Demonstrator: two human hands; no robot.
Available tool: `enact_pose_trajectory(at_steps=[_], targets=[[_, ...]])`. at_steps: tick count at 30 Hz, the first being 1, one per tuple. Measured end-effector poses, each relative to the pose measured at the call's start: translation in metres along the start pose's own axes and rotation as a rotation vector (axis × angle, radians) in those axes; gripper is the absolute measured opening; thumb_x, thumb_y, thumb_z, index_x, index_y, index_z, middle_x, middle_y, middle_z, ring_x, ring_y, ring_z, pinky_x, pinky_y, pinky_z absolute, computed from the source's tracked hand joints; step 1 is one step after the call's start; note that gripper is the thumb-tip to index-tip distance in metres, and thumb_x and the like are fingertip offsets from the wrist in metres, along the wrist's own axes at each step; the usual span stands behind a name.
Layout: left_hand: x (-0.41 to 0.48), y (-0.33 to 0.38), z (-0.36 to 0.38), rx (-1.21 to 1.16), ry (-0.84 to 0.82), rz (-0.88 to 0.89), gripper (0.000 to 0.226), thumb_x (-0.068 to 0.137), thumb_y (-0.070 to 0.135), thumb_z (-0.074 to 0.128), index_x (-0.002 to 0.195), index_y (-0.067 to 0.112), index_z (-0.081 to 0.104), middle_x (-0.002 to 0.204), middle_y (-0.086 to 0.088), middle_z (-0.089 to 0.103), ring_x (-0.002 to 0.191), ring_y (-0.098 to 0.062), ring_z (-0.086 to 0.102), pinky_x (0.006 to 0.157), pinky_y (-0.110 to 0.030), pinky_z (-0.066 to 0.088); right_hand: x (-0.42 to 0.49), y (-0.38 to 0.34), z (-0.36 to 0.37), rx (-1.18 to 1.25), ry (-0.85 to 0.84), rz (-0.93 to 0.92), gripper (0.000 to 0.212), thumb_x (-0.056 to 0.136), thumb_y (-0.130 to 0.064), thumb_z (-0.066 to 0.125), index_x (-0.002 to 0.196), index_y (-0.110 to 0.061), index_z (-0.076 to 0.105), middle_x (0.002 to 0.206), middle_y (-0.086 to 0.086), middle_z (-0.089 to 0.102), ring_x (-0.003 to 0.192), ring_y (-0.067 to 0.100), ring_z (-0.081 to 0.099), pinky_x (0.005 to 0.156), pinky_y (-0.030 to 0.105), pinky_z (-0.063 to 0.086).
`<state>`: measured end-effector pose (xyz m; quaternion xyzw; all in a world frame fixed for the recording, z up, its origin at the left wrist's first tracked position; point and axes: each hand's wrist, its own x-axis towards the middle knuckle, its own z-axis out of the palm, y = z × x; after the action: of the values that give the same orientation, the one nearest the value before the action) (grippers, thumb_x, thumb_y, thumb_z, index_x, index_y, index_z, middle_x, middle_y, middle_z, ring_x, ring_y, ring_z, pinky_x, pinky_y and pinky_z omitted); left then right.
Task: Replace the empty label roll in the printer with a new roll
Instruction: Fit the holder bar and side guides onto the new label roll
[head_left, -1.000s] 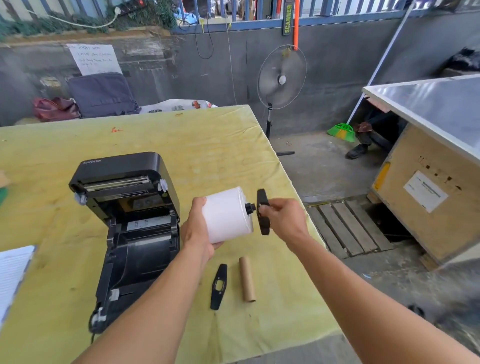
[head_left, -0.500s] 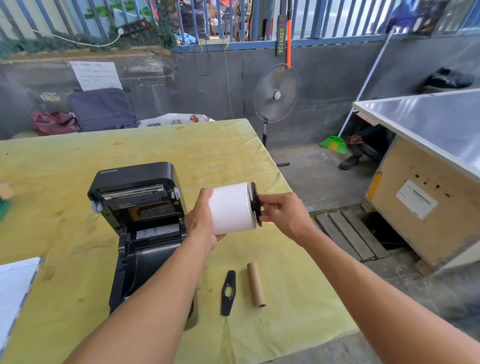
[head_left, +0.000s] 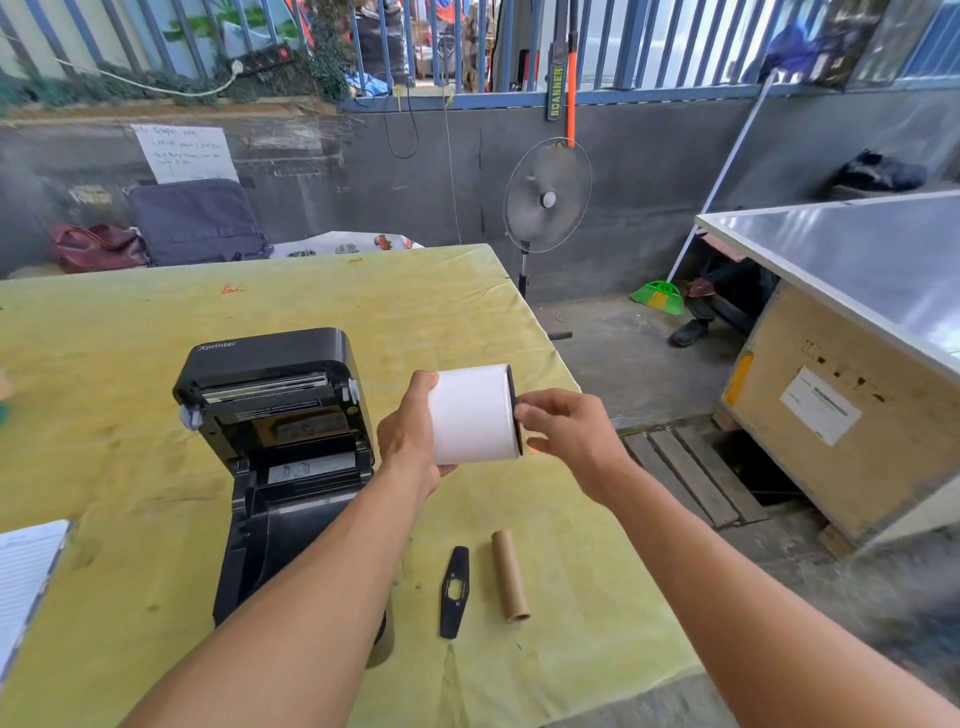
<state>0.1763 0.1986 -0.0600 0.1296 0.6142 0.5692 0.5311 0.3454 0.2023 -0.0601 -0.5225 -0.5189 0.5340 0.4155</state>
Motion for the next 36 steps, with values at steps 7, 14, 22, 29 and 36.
enact_pose_trajectory(at_steps=[7, 14, 22, 29, 36], targets=[[-0.014, -0.013, 0.02, 0.021, 0.058, 0.082, 0.044, 0.059, 0.054, 0.07, 0.078, 0.015, 0.065, 0.089, -0.009, 0.071, 0.082, -0.032, 0.07, 0.079, -0.051, 0.06, -0.005, 0.002, 0.029, 0.355, 0.049, 0.308, 0.076, 0.069, -0.068, 0.073, 0.118, -0.02, 0.041, 0.123, 0.002, 0.053, 0.108, 0.028, 0.063, 0.078, 0.053, 0.06], [-0.026, -0.013, 0.017, 0.059, -0.11, 0.013, 0.034, 0.079, 0.053, 0.064, 0.092, 0.021, 0.063, 0.095, -0.001, 0.068, 0.087, -0.025, 0.064, 0.082, -0.041, 0.05, 0.0, 0.012, 0.017, 0.348, 0.215, 0.242, 0.054, 0.075, -0.053, 0.074, 0.102, -0.017, 0.045, 0.122, 0.009, 0.057, 0.101, 0.03, 0.066, 0.069, 0.048, 0.063], [0.002, -0.063, -0.023, 0.743, 0.112, 0.04, 0.011, 0.087, 0.018, 0.059, 0.083, 0.011, 0.052, 0.084, -0.004, 0.057, 0.073, -0.021, 0.053, 0.061, -0.025, 0.04, 0.009, 0.014, -0.008, 0.404, 0.169, 0.268, 0.051, 0.077, -0.051, 0.074, 0.106, -0.018, 0.048, 0.123, 0.011, 0.059, 0.102, 0.033, 0.067, 0.062, 0.047, 0.061], [-0.008, -0.152, -0.057, 1.548, 0.035, 0.199, 0.037, 0.089, 0.021, 0.068, 0.116, 0.011, 0.044, 0.117, -0.012, 0.051, 0.098, -0.026, 0.053, 0.077, -0.033, 0.047, 0.021, 0.016, -0.025, 0.366, 0.12, 0.285, 0.056, 0.079, -0.051, 0.073, 0.112, -0.014, 0.049, 0.12, 0.01, 0.06, 0.102, 0.032, 0.067, 0.064, 0.046, 0.061], [-0.007, -0.151, -0.054, 1.472, 0.065, 0.181, 0.009, 0.097, 0.018, 0.052, 0.102, 0.012, 0.056, 0.104, -0.009, 0.058, 0.079, -0.021, 0.051, 0.063, -0.03, 0.041, 0.027, 0.025, -0.027, 0.35, 0.099, 0.315, 0.064, 0.076, -0.051, 0.074, 0.119, -0.01, 0.048, 0.121, 0.013, 0.061, 0.102, 0.034, 0.067, 0.063, 0.046, 0.06]])
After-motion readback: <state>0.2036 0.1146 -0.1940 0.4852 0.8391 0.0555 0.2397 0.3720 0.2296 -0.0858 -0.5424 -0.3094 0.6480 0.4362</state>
